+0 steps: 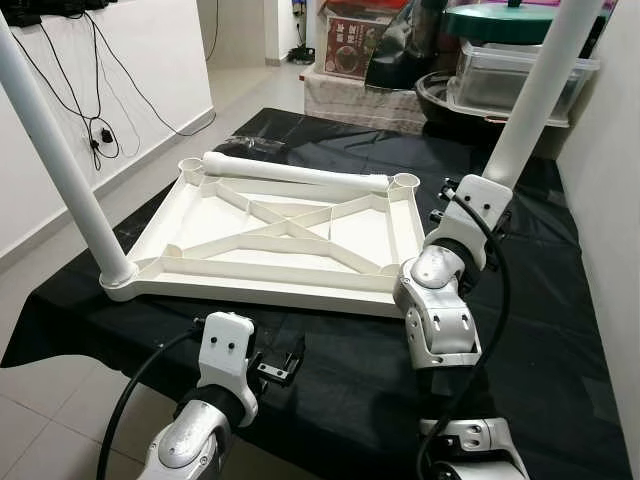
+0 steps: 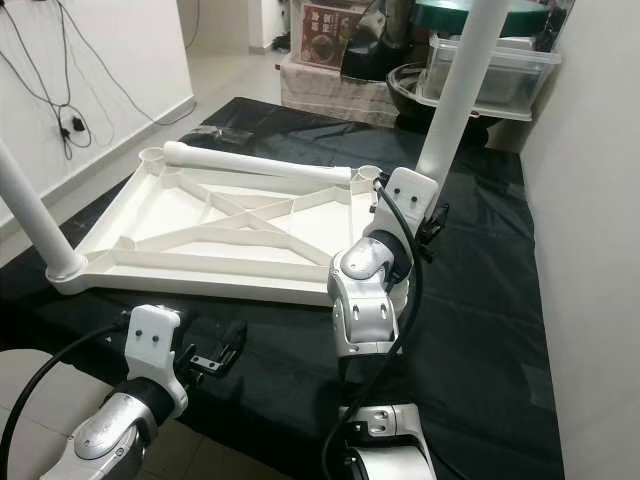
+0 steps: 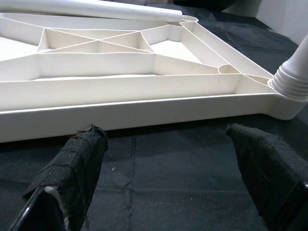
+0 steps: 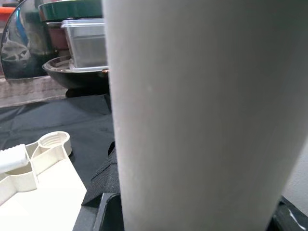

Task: Building children table

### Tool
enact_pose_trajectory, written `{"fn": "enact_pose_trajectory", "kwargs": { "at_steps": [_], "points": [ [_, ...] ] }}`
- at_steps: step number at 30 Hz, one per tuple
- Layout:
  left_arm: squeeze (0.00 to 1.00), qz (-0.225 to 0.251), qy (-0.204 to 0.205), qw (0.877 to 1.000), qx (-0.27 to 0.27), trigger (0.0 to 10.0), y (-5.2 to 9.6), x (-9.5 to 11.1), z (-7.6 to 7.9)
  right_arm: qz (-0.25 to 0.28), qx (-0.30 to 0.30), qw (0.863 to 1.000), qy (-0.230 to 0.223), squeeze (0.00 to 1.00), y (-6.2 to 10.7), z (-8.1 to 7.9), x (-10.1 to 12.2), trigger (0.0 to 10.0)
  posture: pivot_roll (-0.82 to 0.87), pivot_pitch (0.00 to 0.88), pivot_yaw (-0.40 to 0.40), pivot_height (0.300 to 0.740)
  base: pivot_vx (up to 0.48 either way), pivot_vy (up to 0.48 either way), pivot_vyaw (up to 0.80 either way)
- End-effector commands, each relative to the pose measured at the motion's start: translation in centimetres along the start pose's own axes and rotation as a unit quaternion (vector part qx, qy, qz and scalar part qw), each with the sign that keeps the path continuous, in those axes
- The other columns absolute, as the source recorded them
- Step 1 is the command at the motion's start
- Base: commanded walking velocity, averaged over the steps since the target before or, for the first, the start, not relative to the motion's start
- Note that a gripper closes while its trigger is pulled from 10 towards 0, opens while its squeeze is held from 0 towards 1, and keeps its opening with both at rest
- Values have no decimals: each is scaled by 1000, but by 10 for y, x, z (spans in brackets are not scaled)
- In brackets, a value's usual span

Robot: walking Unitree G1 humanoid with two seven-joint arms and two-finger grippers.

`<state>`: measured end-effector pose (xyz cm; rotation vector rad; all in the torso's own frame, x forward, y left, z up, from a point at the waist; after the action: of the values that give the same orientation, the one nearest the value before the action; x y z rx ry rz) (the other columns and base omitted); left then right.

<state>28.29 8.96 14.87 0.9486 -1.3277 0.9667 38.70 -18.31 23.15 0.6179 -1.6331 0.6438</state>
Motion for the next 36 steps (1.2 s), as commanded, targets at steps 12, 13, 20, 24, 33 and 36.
{"fn": "enact_pose_trajectory", "kwargs": {
  "at_steps": [12,13,20,24,33,36],
  "points": [
    [0,-3,-5,1000,2,10000,-3,-4,-2,20,63,995,-72,0,15,-27,37,10000,49,52,-46,740,0,0,0],
    [0,-3,-4,1000,1,10000,-3,-4,-1,51,74,992,-83,0,17,-29,53,10000,47,47,-43,740,0,0,0],
    [0,0,3,1000,-4,10000,-5,-3,1,114,117,981,-105,0,26,-35,82,10000,47,38,-40,740,0,0,0],
    [0,1,3,1000,-7,10000,-6,-2,1,125,143,975,-111,0,26,-36,89,10000,45,28,-40,740,0,0,0],
    [0,6,-13,1000,-10,10000,-9,-2,3,68,264,951,-142,0,28,-57,74,10000,46,11,-37,740,0,0,0],
    [1000,11,-47,999,-14,10000,-13,3,3,1,400,900,-175,0,51,-84,56,10000,45,6,-39,740,0,0,0]
  ]
}}
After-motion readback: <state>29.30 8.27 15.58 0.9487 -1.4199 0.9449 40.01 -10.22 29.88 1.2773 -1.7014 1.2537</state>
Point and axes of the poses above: a point about 5 cm out from each wrist's last joint towards the gripper, its own y axis pointing back from the gripper into the wrist, its own x axis along the axis of the wrist's last joint, z = x × y, the point moved 6 cm from there along -y, pointing out of the wrist towards the gripper, and after that the axes turned 3 degrees about -y, right-handed, at the moved point
